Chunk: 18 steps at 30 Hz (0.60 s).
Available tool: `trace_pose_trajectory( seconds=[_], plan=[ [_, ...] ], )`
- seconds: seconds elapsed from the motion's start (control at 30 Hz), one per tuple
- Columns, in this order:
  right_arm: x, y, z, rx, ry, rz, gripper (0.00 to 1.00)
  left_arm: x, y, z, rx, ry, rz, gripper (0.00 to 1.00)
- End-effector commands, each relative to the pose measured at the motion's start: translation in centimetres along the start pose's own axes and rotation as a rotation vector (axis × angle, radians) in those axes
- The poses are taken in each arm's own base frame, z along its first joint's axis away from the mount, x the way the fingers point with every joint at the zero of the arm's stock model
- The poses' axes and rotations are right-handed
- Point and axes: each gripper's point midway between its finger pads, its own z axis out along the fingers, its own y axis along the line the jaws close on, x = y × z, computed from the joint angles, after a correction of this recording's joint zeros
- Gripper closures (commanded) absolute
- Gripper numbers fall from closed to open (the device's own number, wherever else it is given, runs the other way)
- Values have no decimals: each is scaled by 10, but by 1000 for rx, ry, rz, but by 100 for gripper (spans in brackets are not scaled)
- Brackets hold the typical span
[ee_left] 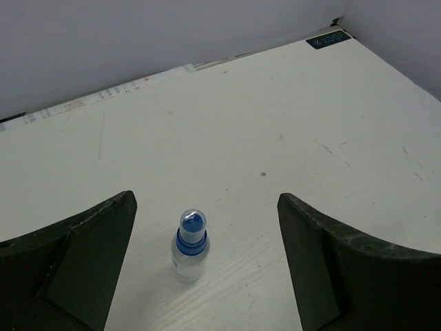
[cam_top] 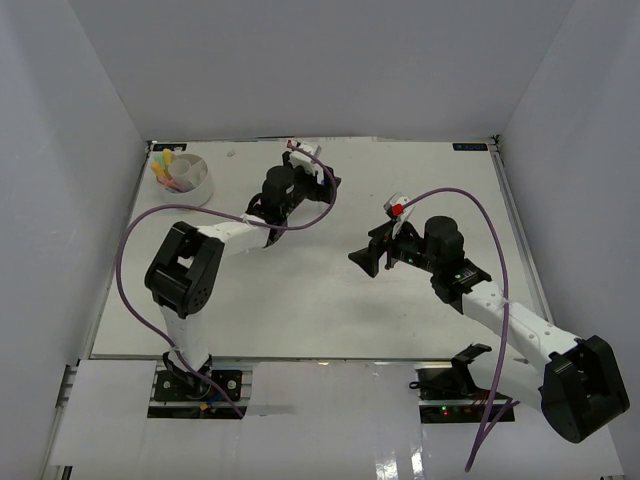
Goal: Sort the stationery into containers
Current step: Pick up the stationery from the center of the board.
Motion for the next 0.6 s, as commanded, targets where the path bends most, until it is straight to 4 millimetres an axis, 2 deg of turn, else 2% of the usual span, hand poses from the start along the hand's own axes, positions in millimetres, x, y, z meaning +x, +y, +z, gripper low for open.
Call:
trace_pose_trajectory(
  seconds=[0.0,0.13,0.27,0.57],
  plan=[
    [-10,-3,1,7,-37,-37,10,-25,7,9,-28,-62,8,7],
    [-9,-3,2,6,-35,-36,10,-6,11,20,-48,-9,-13,11],
    [-9,-3,2,4,-35,-38,10,4,10,28,-49,14,-37,18],
    [-7,-3,3,-3,-29,-34,10,23,0,29,-34,46,-41,30]
  ],
)
